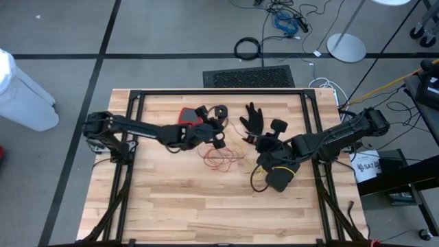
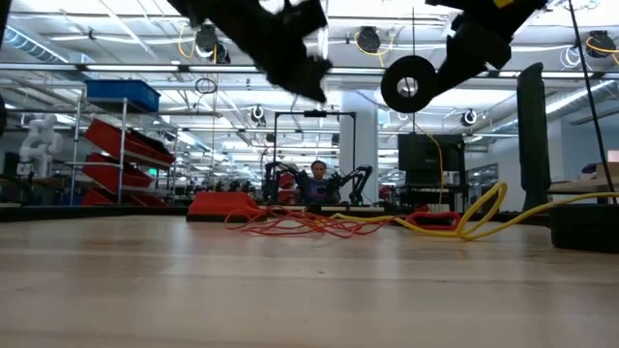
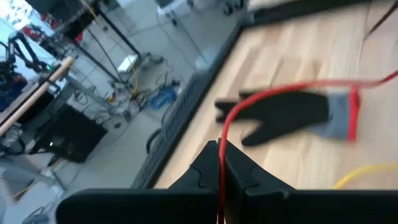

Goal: Coil cords
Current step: Uncoil the red wire from the spool

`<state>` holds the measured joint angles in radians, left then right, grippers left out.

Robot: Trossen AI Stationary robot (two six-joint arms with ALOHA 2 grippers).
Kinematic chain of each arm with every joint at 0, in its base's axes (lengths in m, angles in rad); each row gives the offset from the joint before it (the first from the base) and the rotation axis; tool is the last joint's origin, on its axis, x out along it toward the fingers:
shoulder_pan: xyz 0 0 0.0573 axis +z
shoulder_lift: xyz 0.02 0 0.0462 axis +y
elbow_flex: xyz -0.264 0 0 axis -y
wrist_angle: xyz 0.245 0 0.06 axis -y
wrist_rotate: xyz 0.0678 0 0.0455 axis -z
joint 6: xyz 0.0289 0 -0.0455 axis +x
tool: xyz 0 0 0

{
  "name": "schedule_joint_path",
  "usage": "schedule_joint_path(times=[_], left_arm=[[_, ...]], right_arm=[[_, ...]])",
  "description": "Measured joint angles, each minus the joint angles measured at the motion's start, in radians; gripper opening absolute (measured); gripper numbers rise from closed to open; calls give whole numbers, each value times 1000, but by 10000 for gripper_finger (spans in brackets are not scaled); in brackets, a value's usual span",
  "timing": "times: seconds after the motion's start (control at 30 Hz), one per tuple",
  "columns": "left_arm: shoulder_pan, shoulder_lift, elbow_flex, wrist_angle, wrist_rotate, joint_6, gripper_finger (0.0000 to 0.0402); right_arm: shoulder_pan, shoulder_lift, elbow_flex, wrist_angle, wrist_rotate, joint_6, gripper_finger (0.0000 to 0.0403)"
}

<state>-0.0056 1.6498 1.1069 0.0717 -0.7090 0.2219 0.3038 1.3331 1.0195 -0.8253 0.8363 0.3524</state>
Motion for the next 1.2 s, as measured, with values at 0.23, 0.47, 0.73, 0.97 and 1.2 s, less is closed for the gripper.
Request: schedule_joint_path(times=[0.23,0.47,0.73,0.97,1.2], left_arm=[[-79,-141,0,19,31,-6,0],[-192,-157,0,13,114,-7,0],[-257,-107,0,-5,194,-9,2],[-261,-28,0,-4,209,-65,40],[-261,26,0,28,178,-60,128]], right_arm=[[-8,0,0,-52,99,6,0],[-8,0,0,-60,218,-26,0],[-8,0,0,-47,259,-109,0],[5,0,0,65,255,-244,0],[28,0,0,208,109,-420,0]])
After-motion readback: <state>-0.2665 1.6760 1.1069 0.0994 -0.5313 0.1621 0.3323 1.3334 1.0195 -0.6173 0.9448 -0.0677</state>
